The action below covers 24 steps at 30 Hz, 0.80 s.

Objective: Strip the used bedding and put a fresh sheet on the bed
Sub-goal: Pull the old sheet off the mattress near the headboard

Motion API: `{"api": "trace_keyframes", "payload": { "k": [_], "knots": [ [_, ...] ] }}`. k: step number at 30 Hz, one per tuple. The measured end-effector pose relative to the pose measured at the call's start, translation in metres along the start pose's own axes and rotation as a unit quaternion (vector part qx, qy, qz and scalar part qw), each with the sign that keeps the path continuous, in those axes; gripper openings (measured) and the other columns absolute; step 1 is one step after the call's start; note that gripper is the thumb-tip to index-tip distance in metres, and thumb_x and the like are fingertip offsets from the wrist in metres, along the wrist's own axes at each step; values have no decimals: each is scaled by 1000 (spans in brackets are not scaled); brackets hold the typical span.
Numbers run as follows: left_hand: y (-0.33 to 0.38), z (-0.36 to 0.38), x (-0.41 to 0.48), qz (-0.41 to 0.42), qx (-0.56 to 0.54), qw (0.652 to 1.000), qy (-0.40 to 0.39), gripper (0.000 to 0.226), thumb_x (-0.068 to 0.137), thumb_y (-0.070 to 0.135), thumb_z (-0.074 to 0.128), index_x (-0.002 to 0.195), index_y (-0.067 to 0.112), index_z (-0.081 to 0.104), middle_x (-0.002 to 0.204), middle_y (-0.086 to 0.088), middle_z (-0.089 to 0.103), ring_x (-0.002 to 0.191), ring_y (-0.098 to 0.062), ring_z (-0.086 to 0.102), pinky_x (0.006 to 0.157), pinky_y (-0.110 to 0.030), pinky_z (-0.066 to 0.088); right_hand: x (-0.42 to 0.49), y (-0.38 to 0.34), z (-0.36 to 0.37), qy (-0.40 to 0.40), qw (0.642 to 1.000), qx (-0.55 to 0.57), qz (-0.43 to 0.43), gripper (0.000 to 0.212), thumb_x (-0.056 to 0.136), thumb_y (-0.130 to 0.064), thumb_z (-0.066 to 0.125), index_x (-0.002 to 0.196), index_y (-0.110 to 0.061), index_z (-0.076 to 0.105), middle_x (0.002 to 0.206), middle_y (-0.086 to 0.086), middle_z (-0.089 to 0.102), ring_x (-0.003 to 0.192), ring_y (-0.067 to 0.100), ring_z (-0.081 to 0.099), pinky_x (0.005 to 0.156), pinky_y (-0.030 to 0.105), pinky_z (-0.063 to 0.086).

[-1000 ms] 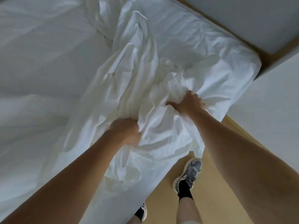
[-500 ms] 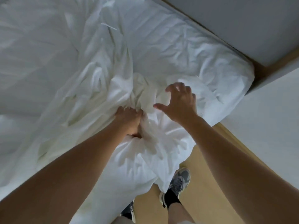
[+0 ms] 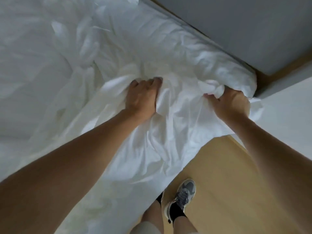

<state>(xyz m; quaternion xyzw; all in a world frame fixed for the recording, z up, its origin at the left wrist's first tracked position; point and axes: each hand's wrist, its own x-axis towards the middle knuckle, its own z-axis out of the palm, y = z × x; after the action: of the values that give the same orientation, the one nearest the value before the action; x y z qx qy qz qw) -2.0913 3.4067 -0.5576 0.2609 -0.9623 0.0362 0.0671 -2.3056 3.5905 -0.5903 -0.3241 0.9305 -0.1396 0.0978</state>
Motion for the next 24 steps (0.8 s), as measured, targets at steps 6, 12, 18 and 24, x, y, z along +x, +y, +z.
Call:
{"api": "trace_keyframes", "payload": {
  "k": [6,12,18,24],
  "knots": [
    [-15,31,-13,-83,-147,894,-416,102,56,85,63,142,32,48,137,0,59,127,-24,55,103,-36,47,1,-21,18,-216,972,-92,-28,98,72,-82,54,147,-23,32,143,10,46,131,37,43,107,52,31],
    [-49,30,32,5,-58,886,-461,60,62,67,74,99,19,69,86,2,72,81,-20,69,74,-26,54,-14,-75,61,-192,963,-112,-151,72,84,-72,54,126,-14,51,106,13,69,100,35,65,88,42,45],
    [-45,22,63,-23,24,987,-159,57,76,46,76,117,13,53,113,-15,57,106,-38,56,90,-44,40,44,-77,49,-66,985,-97,-129,55,85,-65,59,101,-14,48,94,14,68,87,36,66,70,38,36],
    [13,16,-33,146,-119,964,-185,55,82,59,60,109,11,62,108,-12,62,96,-36,61,83,-45,48,-5,-67,54,131,990,-36,24,69,70,-69,61,118,-19,53,129,10,49,115,34,48,99,45,30]
  ]
}}
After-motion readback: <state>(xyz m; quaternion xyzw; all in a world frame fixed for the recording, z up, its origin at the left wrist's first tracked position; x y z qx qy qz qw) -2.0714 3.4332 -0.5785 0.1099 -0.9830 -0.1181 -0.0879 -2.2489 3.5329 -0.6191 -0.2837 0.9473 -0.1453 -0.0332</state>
